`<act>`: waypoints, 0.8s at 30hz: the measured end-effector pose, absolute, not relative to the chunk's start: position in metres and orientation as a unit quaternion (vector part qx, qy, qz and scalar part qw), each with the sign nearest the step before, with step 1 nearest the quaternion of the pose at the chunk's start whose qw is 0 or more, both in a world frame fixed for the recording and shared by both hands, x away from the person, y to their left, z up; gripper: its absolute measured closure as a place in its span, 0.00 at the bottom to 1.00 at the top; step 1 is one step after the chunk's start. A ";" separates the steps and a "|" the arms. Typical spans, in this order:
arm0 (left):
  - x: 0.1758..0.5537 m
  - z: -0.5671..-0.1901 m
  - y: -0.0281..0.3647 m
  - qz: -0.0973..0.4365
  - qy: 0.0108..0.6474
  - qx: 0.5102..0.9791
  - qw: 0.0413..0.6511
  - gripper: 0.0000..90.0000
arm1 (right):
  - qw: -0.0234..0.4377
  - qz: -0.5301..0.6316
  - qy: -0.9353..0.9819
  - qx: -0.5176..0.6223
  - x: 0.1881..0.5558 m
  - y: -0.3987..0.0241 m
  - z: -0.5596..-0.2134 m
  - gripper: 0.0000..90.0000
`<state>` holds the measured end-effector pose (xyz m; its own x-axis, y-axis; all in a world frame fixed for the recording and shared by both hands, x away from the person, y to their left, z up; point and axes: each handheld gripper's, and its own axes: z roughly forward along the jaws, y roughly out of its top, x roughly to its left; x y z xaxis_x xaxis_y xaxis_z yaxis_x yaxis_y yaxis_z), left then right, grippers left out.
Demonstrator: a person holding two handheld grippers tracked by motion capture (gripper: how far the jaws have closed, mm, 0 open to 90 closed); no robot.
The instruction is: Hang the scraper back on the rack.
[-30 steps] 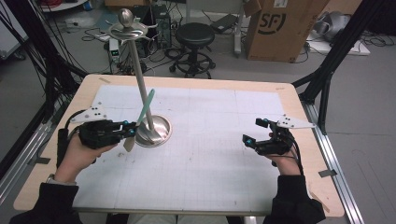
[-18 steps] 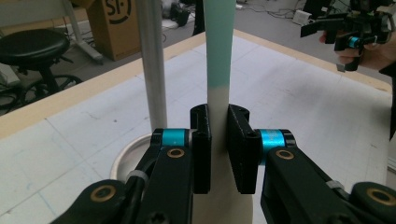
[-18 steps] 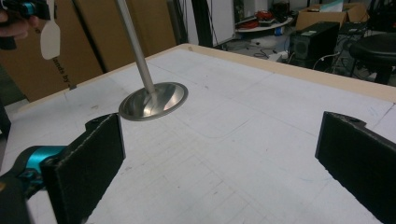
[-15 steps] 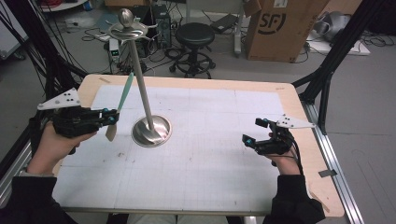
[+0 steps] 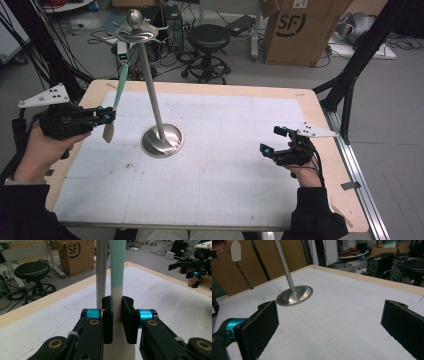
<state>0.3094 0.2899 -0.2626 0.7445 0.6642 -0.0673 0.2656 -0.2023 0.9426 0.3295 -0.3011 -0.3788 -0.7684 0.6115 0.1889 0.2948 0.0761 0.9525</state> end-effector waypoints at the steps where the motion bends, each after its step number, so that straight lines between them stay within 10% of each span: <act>1: 0.309 -0.261 0.291 0.181 0.307 0.752 0.554 0.89 | 0.131 0.603 0.722 0.314 0.329 -0.301 -0.379 0.00; 24: 0.305 -0.227 0.304 0.214 0.309 0.723 0.580 0.89 | 0.132 0.605 0.719 0.317 0.331 -0.302 -0.380 0.00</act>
